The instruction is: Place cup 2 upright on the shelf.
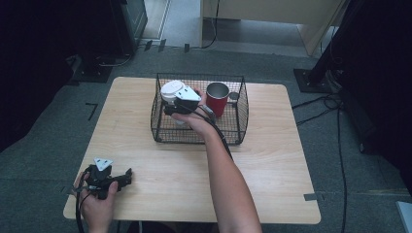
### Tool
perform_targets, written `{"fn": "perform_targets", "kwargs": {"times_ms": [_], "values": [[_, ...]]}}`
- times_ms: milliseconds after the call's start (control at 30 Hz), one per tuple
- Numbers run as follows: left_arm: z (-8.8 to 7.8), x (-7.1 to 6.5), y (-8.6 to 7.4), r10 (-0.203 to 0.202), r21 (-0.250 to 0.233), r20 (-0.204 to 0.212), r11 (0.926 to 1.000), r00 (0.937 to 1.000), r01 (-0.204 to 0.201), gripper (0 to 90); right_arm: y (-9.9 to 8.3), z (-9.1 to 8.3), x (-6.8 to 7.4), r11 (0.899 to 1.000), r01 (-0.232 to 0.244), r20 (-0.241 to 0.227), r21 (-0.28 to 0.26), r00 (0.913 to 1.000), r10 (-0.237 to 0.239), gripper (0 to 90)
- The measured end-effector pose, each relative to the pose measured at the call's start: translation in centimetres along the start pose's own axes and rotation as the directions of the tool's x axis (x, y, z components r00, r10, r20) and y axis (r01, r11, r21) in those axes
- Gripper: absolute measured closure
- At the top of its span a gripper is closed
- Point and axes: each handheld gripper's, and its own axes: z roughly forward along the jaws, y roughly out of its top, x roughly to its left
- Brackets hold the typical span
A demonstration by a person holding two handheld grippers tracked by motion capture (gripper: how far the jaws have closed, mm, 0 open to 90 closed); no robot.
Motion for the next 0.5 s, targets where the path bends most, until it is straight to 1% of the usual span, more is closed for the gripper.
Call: {"fn": "perform_targets", "kwargs": {"times_ms": [33, 67, 100, 133, 167, 200, 367, 500], "values": [[0.0, 0.0, 0.0, 0.000, 0.000, 0.000, 1.0000, 1.0000, 0.000, 0.1, 0.0, -0.2, -0.2, 1.000, 0.015, -0.009, 0.004, 0.9998, -0.015, 14.1], [0.0, 0.0, 0.0, 0.000, 0.000, 0.000, 1.0000, 1.0000, 0.000, 0.1, 0.0, -0.2, -0.2, 1.000, 0.015, -0.009, 0.004, 0.9998, -0.015, 14.1], [0.0, 0.0, 0.0, 0.000, 0.000, 0.000, 1.0000, 1.0000, 0.000, 0.1, -0.1, -0.4, -0.4, 1.000, 0.017, -0.014, 0.007, 0.9998, -0.017, 11.2], [0.0, 0.0, 0.0, 0.000, 0.000, 0.000, 1.0000, 1.0000, 0.000, 0.1, -0.1, -0.4, -0.4, 1.000, 0.017, -0.014, 0.007, 0.9998, -0.017, 11.2], [0.0, 0.0, 0.0, 0.000, 0.000, 0.000, 1.0000, 1.0000, 0.000, 0.1, -0.1, -0.5, -0.5, 1.000, 0.020, -0.011, 0.008, 0.9997, -0.020, 9.3], [0.0, 0.0, 0.0, 0.000, 0.000, 0.000, 1.0000, 1.0000, 0.000, 0.1, -0.1, -0.7, -0.8, 1.000, 0.008, -0.017, 0.007, 0.9998, -0.008, 5.9], [0.0, 0.0, 0.0, 0.000, 0.000, 0.000, 1.0000, 1.0000, 0.000, 0.1, -0.4, -1.0, -1.2, 1.000, 0.008, -0.015, 0.009, 0.9999, -0.007, 3.6], [0.0, 0.0, 0.0, 0.000, 0.000, 0.000, 1.0000, 1.0000, 0.000, 0.1, -0.4, -1.3, -1.5, 1.000, 0.005, -0.008, -0.003, 1.0000, -0.005, 2.2]]}}
